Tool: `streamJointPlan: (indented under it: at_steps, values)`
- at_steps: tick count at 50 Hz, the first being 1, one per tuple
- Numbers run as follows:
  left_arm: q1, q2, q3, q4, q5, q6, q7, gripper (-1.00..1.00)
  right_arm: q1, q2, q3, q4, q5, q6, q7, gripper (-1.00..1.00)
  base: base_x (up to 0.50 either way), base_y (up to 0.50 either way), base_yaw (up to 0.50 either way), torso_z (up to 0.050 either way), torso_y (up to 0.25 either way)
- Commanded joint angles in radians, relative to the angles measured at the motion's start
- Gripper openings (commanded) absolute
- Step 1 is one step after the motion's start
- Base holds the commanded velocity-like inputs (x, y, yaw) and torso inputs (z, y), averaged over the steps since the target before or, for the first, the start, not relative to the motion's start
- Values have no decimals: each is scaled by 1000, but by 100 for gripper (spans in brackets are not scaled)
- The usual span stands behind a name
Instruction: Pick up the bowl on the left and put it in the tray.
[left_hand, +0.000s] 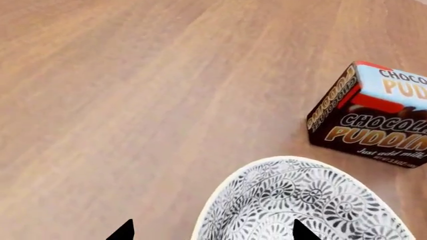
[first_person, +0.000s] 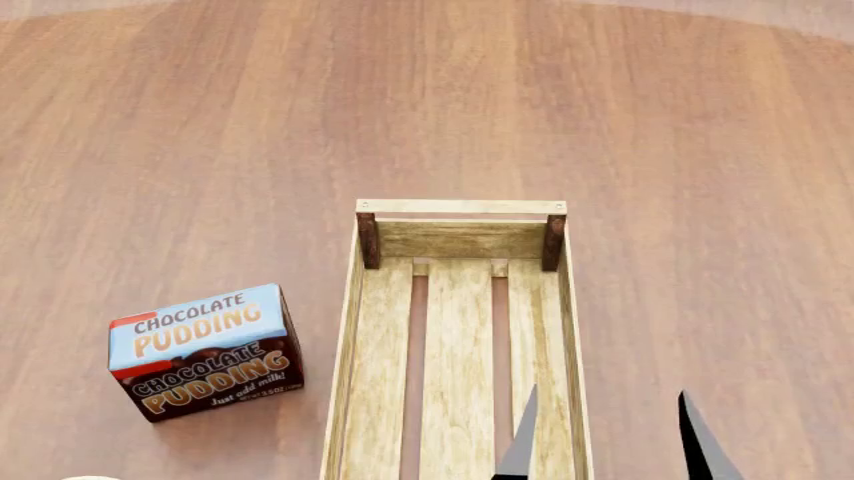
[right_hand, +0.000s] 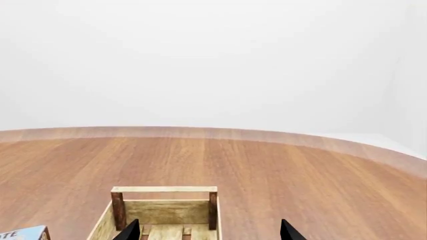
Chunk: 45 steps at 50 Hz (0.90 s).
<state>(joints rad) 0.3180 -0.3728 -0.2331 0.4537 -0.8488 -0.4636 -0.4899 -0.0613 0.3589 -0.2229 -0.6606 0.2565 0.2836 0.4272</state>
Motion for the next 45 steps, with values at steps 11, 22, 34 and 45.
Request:
streamJointPlan:
  at_steps: [11, 22, 34, 45]
  values:
    - [-28, 30, 16, -84, 29, 5, 92, 100, -3, -15, 16, 9, -15, -15, -26, 100, 0, 0, 0, 0, 0]
    - [-30, 33, 25, -103, 40, 13, 95, 100, -3, -12, 14, 7, -14, -15, -22, 100, 0, 0, 0, 0, 0]
    - [-42, 37, 32, -151, 53, 30, 110, 100, 0, -10, 9, 11, -16, -17, -18, 100, 0, 0, 0, 0, 0]
    - [-51, 41, 40, -185, 60, 39, 117, 100, 3, -7, 6, 16, -14, -19, -16, 100, 0, 0, 0, 0, 0]
